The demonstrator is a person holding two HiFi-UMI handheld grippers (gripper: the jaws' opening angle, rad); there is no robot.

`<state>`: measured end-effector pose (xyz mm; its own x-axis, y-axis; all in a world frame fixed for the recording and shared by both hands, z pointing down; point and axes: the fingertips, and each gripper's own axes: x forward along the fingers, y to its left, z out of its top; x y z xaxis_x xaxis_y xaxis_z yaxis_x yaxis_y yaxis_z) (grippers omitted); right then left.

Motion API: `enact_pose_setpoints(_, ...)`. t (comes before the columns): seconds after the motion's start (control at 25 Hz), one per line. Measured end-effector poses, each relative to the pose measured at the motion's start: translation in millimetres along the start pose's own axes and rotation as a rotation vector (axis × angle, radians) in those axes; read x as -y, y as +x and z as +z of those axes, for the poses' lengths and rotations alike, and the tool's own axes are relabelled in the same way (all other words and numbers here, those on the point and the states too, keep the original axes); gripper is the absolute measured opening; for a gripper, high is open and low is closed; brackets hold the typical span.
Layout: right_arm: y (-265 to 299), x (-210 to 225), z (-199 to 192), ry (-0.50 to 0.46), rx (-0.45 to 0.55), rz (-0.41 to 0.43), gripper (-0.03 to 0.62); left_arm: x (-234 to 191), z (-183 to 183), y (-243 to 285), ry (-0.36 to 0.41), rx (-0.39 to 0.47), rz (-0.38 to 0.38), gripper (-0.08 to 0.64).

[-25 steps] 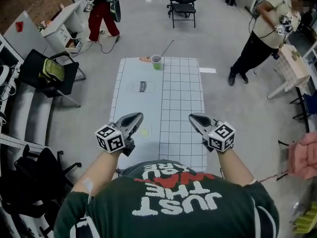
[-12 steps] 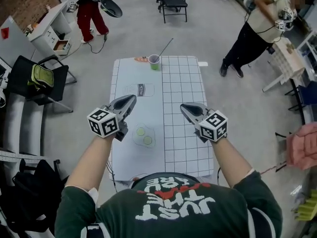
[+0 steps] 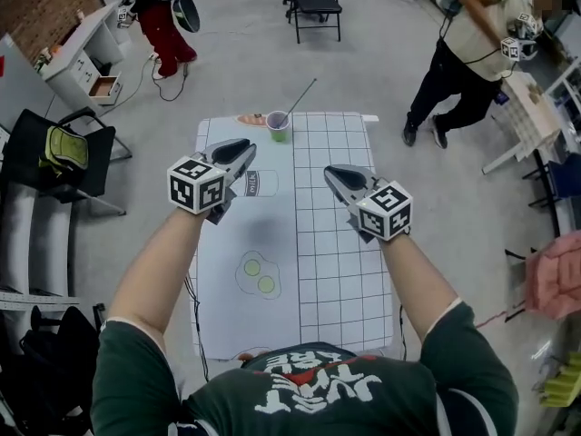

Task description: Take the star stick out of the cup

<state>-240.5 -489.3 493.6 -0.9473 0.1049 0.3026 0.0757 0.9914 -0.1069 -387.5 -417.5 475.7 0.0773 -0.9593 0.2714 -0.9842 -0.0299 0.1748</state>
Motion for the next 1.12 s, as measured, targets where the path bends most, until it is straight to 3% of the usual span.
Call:
enact_pose_setpoints(0.36,51.2,62.9,-22.6,0.007,-0.026,-0.006,0.032,-58.8,8.4,101.1,0.116,-0.078,-0.013,0.071)
enact_pose_setpoints(0.68,91.1,106.9,-54.8,0.044,-0.011,-0.007,0.032,-88.5,-29.0,191.2,0.197,-0.185,-0.078,0.101)
enact_pose_setpoints(0.92,110.2,121.1,-76.7,0.056,-0.014,0.011,0.032,-101.9,-55.6,230.5,0.259,-0.242,-0.120,0.117)
enact_pose_setpoints(1.12,117.7,123.7,-90.5,0.082,-0.014,0.023,0.032,-107.1,-68.1,246.7,0.250,-0.277,-0.144,0.117)
